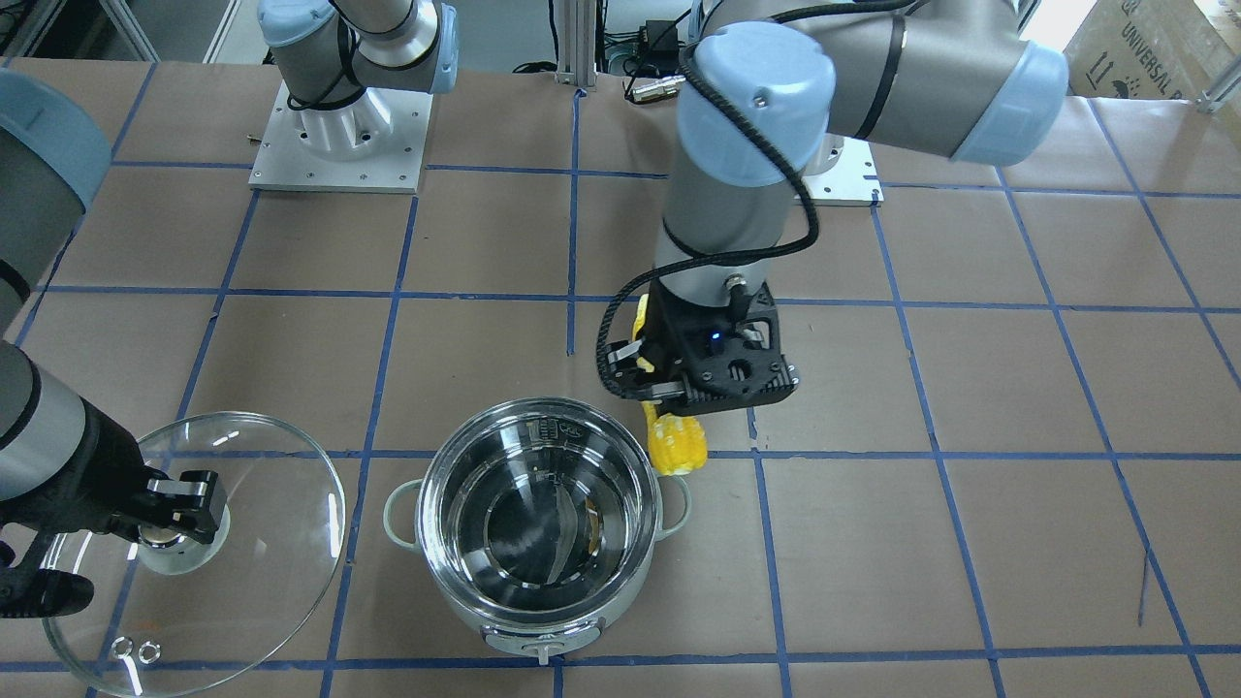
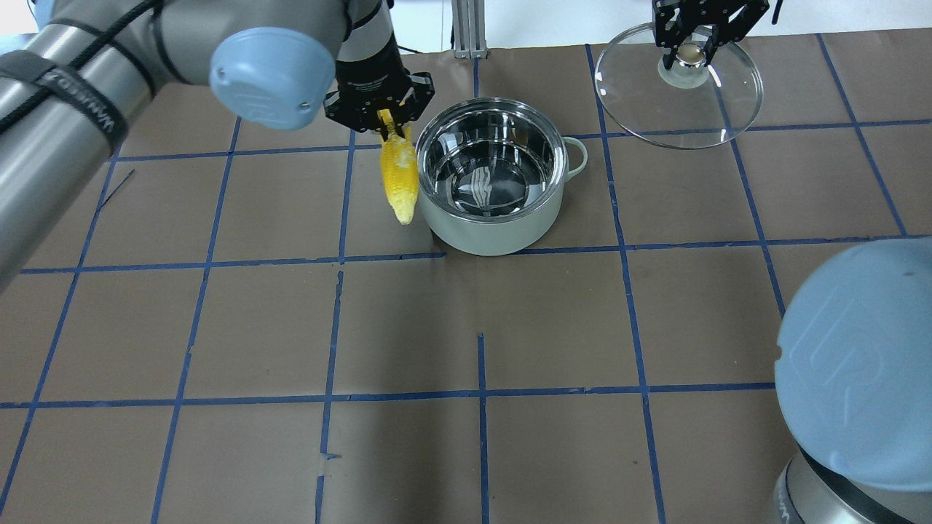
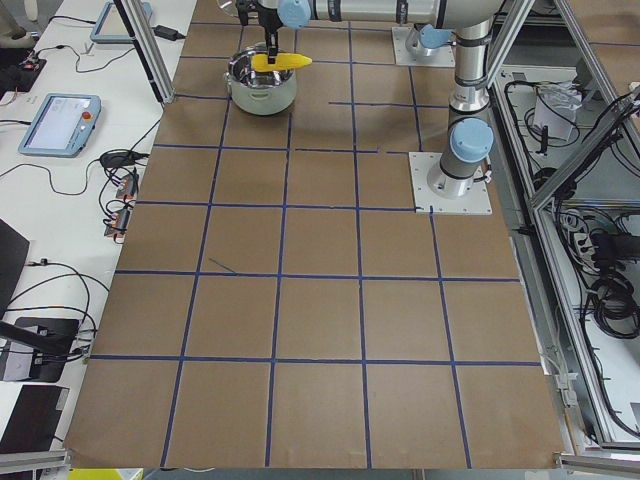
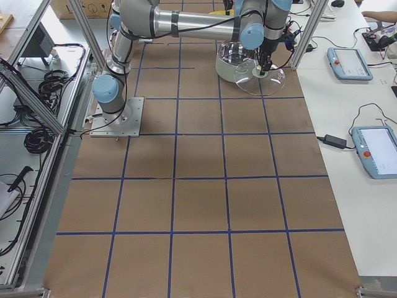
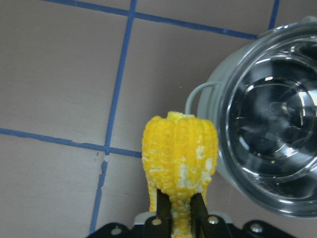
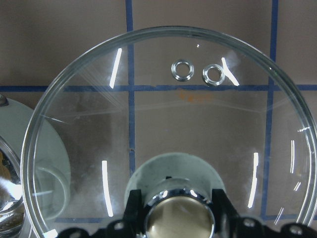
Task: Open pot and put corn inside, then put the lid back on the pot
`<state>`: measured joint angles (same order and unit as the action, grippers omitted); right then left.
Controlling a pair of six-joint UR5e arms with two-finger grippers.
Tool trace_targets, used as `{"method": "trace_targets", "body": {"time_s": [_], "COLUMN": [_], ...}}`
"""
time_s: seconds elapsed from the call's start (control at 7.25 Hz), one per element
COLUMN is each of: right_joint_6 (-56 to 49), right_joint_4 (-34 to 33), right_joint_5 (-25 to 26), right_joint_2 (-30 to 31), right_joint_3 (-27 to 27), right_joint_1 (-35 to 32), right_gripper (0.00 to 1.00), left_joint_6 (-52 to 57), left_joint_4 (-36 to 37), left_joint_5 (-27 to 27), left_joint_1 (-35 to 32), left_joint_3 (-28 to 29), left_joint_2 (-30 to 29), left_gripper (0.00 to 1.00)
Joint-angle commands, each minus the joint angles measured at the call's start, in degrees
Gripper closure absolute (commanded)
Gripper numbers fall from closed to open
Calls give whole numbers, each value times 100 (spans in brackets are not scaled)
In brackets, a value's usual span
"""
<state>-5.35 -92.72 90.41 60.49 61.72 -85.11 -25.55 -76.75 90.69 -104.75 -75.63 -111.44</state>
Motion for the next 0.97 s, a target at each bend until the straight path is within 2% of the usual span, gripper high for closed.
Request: {"method": "trace_targets", "body": {"time_s": [0.0,0.83], "right_joint_6": [-2,-2], "right_joint_4": [0,9], "right_joint_5": [3,3], "right_joint_2": [-2,-11], "right_joint_3": [-2,6], "right_joint_1": [3,3], "right_gripper": [84,84], "left_joint_6": [-300,-292], "left_joint_4": [2,925], "left_joint_5": [10,1], "left_joint_1": [-309,-485], "left_joint_3": [863,953], "left_joint_2": [-867,-1626], "left_gripper": [89,89]}}
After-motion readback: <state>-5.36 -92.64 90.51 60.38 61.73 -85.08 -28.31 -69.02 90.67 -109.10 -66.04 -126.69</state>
